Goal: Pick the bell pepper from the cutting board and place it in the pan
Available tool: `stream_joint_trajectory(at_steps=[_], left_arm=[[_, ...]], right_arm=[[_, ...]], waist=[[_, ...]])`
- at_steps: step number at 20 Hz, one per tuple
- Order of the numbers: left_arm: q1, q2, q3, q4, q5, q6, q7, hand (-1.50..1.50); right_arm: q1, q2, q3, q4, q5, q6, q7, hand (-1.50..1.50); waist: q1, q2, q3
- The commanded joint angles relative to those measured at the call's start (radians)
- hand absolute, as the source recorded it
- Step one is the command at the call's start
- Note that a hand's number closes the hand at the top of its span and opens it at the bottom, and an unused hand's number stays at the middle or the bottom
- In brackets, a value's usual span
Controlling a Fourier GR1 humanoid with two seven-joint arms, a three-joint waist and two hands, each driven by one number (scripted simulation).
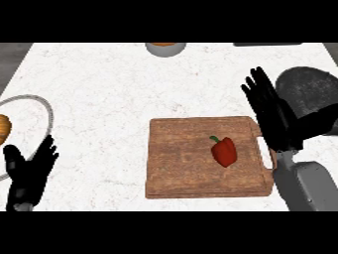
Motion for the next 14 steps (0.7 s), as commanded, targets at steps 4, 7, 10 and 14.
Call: stream_joint_trajectory(at_steps=[4,7,10,14], left_arm=[[-0.125,-0.042,-0.075,-0.128,0.004,-0.109,-0.034,0.00],[-0.124,-0.069,-0.106,-0.124,0.007,-0.126,-0.036,0.00],[-0.199,-0.129,-0.143,-0.175,0.032,-0.165,-0.032,0.00],[-0.168,-0.139,-0.170,-0.219,0.020,-0.171,-0.030,0.00]], right_arm=[[-0.205,-0.130,0.250,-0.041,0.237,0.213,-0.042,1.50],[-0.327,-0.321,0.302,-0.094,0.489,0.246,-0.098,1.50],[-0.331,-0.304,0.404,-0.046,0.668,0.206,-0.269,-1.50],[-0.291,-0.232,0.433,0.106,0.778,0.076,-0.555,-1.50]], waist=[[0.049,0.018,-0.040],[0.030,-0.052,-0.081],[0.027,0.030,-0.035],[0.041,0.035,-0.033]])
